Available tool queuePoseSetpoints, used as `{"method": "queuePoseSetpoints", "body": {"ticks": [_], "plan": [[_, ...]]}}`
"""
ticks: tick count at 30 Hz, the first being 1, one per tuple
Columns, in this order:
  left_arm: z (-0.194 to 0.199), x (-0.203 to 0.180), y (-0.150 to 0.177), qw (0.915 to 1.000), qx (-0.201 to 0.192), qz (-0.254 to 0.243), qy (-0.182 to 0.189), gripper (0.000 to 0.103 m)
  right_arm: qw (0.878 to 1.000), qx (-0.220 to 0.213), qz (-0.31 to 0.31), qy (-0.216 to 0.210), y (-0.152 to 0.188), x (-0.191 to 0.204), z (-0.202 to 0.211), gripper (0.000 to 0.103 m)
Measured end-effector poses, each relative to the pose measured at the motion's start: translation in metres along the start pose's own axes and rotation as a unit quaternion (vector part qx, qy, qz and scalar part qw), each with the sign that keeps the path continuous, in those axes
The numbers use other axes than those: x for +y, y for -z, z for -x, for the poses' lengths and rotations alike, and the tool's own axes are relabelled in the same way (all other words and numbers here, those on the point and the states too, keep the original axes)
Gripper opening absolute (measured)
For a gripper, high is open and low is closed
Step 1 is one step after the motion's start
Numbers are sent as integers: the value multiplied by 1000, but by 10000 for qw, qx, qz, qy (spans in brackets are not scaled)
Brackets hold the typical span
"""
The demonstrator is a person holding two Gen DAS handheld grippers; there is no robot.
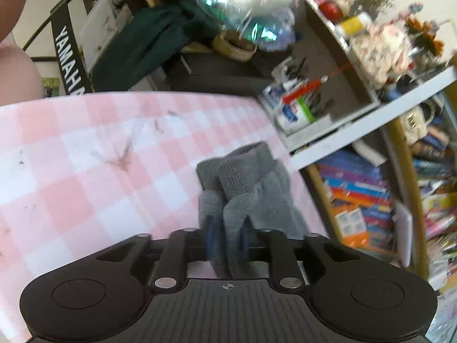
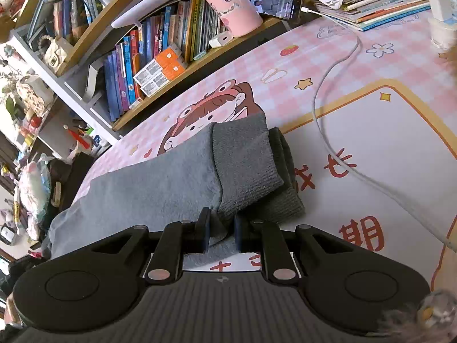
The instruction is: Fold clothes
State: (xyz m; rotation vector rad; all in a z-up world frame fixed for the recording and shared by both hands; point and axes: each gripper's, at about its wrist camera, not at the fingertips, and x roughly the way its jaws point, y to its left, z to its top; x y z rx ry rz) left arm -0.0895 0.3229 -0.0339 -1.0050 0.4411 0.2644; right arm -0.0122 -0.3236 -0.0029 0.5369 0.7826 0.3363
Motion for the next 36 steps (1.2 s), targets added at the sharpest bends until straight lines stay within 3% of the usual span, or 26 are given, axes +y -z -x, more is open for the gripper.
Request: {"method": "queuePoseSetpoints", "body": {"ticks": [1,3,8,11,16,19,20,21,26,30,32,33,34,36], "plan": [[5,-4,0,9998,-143,-99,-103,58,10000,-9,30,16,0,1,0,14],[13,-11,0,9977,-455,-410,-276,71,9999,-33,107,48,2,3,0,14],[-1,-19,-4,9966,-388,-594,-414,72,9989,-109,418,185,-1,15,3,14],[-9,-25,-4,9963,-336,-645,-465,72,9917,-652,1105,67,-7,42,25,13],[-12,-28,0,9959,-329,-734,-411,72,9904,-367,1287,351,-7,44,25,15],[-12,-26,-1,9964,-322,-687,-368,72,9936,185,794,777,0,18,7,31],[-12,-26,-2,9966,-305,-670,-364,72,9940,101,744,799,-1,16,12,43],[-12,-26,-3,9968,-293,-645,-362,72,9942,17,695,821,-3,15,18,48],[-17,-29,0,9964,-330,-710,-318,72,9948,-39,433,925,-4,5,24,50],[-27,-36,1,9969,-182,-732,-202,68,9978,33,45,664,-8,-3,8,51],[-35,-41,1,9958,-12,-885,-217,42,9984,-3,11,562,-12,1,-1,44],[-40,-43,1,9951,107,-961,-196,22,9983,-18,124,573,-14,6,-7,40],[-41,-46,2,9944,93,-1039,-152,16,9980,-49,256,581,-16,9,-14,34],[-33,-56,4,9916,-215,-1272,-39,13,9969,-161,495,586,-21,16,-28,28]]}}
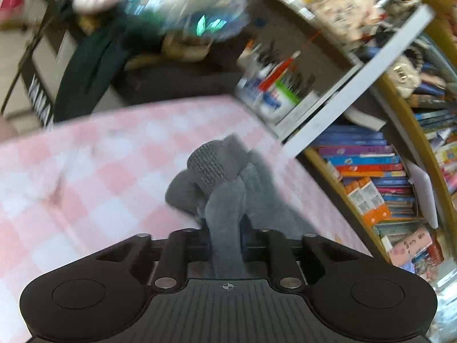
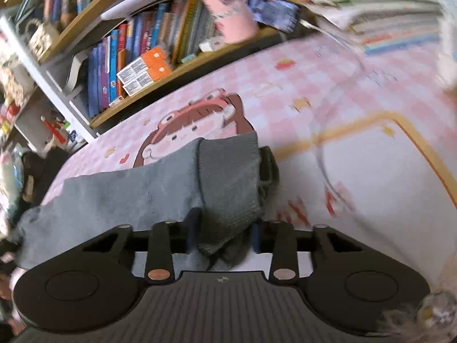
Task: Fold clothes
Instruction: 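Fold the bundle over and open both grippers onto the sweatshirt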
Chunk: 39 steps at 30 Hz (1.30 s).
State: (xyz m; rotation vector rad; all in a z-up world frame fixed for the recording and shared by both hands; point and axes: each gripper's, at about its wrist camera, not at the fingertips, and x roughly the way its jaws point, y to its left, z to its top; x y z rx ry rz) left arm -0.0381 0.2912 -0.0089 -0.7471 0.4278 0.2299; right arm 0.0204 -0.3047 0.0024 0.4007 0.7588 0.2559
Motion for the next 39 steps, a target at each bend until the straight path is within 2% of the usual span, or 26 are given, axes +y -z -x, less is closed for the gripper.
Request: {"method": "queuePoseSetpoints", "body": {"ticks": [2,5,6,9,12,14,16,19,21,22,26,28,30,31,33,34,36,37,39], "plan": [[16,-8,-6,9987,-481,-76,179,13,9996,-169,206,-2,-7,7,-13,21],[32,2,-13,9938,-978,358,384,13,9983,-349,389,-260,-17,21,-28,21],[31,11,-12,9933,-963,523,376,13,9979,-351,488,-253,-17,27,-34,21],[18,31,-3,9965,-467,696,-50,13,9973,-317,659,-107,-18,36,-47,21],[18,47,6,9953,-401,877,-89,18,9974,-308,654,-56,-20,33,-52,21],[18,48,7,9950,-384,922,-81,25,9975,-271,654,-54,-22,32,-52,22],[16,46,7,9956,-351,860,-117,43,9969,-276,739,-11,-21,34,-51,24],[14,34,11,9979,-392,500,-155,58,9955,-321,887,105,-17,37,-49,31],[10,29,10,9984,-397,364,-182,61,9950,-341,927,119,-15,38,-49,32],[10,28,11,9984,-402,335,-194,61,9949,-345,943,118,-14,38,-48,32],[7,27,11,9983,-418,341,-201,57,9956,-430,833,62,-16,37,-45,19],[4,27,11,9987,-338,336,-207,37,9915,-793,1021,148,-16,45,-34,18],[1,29,13,9989,-277,354,-99,33,9839,-1156,1329,293,-13,53,-22,18],[0,29,13,9989,-274,364,-56,33,9825,-1141,1426,369,-13,54,-21,18],[0,29,13,9989,-272,377,-29,33,9855,-769,1431,482,-13,46,-30,19],[-1,30,14,9989,-271,384,-14,35,9875,-561,1372,529,-13,41,-36,23],[-1,31,14,9989,-267,398,22,37,9891,-501,1235,622,-12,33,-40,36],[0,31,14,9988,-270,404,37,37,9892,-609,1158,660,-12,31,-38,44],[0,31,15,9989,-281,368,45,39,9878,-871,1029,775,-14,31,-32,49]]}}
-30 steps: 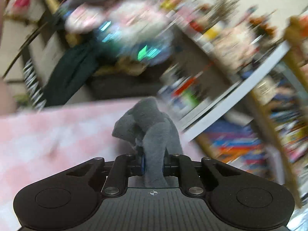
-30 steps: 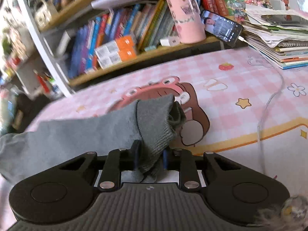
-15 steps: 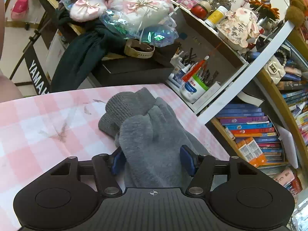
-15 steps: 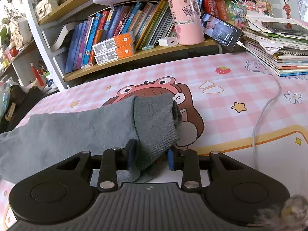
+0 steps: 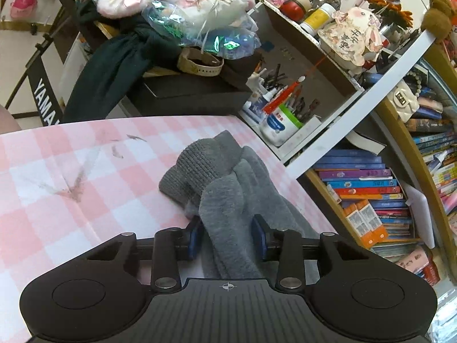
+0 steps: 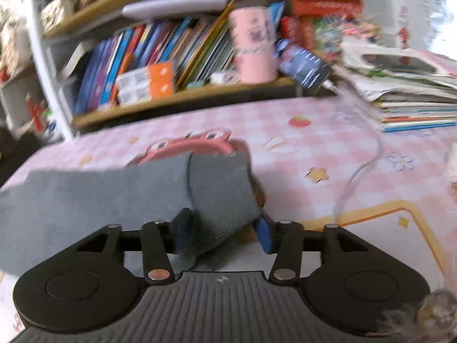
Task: Fold clothes
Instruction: 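Fold the bundle over and open both grippers onto the sweatshirt, then move the open right gripper over the sweatshirt while the left gripper grasps the bundle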
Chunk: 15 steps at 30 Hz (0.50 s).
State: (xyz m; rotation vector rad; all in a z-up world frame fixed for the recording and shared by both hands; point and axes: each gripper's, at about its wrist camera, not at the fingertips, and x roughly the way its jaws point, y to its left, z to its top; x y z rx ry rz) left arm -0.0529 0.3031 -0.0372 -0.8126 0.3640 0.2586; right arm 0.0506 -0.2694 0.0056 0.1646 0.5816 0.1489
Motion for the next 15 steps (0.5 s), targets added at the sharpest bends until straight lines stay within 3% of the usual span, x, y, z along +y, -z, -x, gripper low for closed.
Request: {"method": "queuePoseSetpoints", "body": {"ticks": [3,5,10,15], "plan": [[-1,-6,2,9998,-16,-191,9,47,9981,-458,268,323,-5,11,10,62],[-2,-9,3,9995,-22,-326,-16,49,9948,-710,680,272,-6,29,15,72],[-3,-11,3,9993,-43,-365,-44,50,9790,-913,1791,-352,0,82,12,81],[-2,-8,3,9997,-47,-259,21,50,9598,-662,2527,-1023,9,133,-8,82]]}}
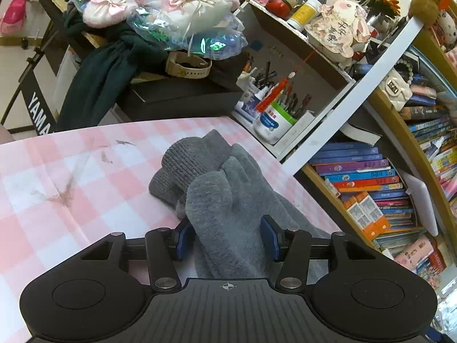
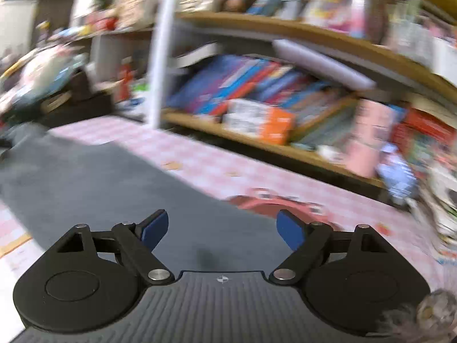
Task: Fold clothes
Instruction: 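Move the open right gripper over the sweatshirt while the left gripper grasps the bundle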
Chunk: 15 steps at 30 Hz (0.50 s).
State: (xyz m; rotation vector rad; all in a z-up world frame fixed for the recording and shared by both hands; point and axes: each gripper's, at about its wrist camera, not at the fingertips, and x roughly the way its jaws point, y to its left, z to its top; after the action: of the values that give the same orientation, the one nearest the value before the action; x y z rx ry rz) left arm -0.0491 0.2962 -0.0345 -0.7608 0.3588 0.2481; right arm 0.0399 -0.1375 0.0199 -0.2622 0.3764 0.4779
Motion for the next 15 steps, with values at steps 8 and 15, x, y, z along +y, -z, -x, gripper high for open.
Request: {"method": "queuePoseSetpoints", "body": {"ticks": [8,15], "plan": [[0,1,0,10000,-3,30,32,50,9955,281,390,-814,-14,56,-49,82],[-1,0,0,10000,3,-1,19,50,9876,425,747,-1312,-15,93,-67,82]]}}
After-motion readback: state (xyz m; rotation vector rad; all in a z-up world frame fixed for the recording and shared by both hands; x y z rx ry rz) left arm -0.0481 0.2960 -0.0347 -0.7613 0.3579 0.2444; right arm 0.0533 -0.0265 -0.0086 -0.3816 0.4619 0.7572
